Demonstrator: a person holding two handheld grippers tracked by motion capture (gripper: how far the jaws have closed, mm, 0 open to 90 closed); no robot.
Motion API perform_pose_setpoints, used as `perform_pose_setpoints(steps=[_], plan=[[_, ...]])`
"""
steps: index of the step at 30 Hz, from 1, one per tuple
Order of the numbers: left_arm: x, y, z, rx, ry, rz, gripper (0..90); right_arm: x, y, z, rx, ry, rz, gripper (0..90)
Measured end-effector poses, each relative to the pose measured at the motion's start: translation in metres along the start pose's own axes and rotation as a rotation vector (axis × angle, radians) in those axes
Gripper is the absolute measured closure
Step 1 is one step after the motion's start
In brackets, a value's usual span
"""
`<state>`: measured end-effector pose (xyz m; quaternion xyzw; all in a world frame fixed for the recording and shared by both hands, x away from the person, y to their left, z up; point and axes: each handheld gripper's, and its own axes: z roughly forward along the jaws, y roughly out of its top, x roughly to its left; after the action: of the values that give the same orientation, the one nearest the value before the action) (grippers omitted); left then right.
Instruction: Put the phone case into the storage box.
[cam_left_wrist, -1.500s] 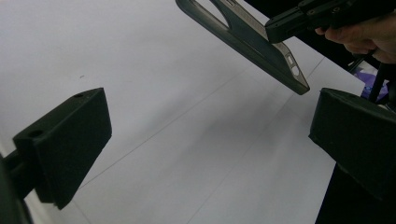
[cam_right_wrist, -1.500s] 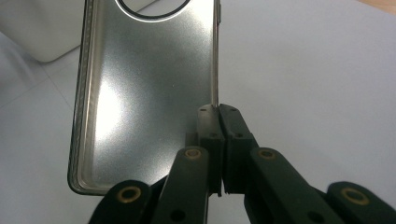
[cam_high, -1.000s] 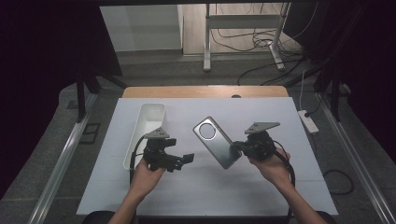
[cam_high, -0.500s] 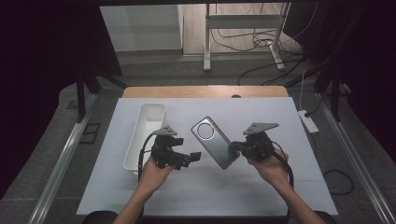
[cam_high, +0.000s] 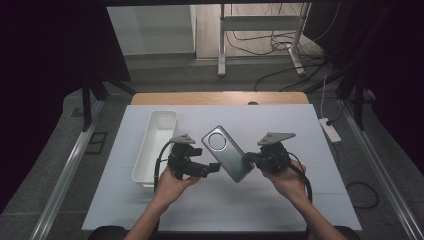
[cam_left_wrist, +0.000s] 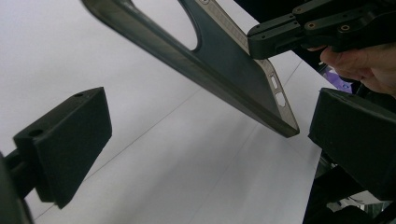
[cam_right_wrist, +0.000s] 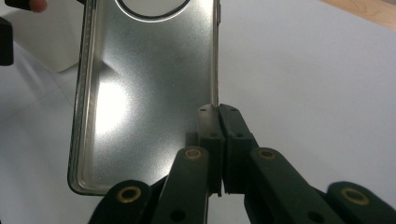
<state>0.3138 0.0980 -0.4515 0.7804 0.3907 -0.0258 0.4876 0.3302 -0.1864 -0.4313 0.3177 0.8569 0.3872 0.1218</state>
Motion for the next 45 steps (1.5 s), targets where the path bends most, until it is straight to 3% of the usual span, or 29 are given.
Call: perform_pose_setpoints(steps=[11,17,30,35,41,45], plan=[[0.000,0.002,0.010,0.026,-0.006,-0.020,5.8,0.008,0.001,0.005,-0.005,0.008,-0.021,88.1],[0.002,0.003,0.014,0.025,-0.025,-0.053,13.1,0.012,0.001,0.006,-0.010,0.010,-0.028,88.1],[0.008,0.000,0.012,0.018,-0.083,-0.114,42.5,0.015,0.000,0.009,-0.018,0.011,-0.042,88.1],[0.009,-0.001,0.011,0.017,-0.087,-0.137,58.7,0.017,0.000,0.011,-0.014,0.016,-0.046,88.0],[0.013,-0.004,0.009,-0.008,-0.132,-0.211,76.9,0.018,-0.001,0.014,-0.004,0.023,-0.051,86.6],[0.011,-0.004,0.007,-0.026,-0.138,-0.223,79.3,0.021,-0.001,0.017,0.004,0.021,-0.062,86.0]])
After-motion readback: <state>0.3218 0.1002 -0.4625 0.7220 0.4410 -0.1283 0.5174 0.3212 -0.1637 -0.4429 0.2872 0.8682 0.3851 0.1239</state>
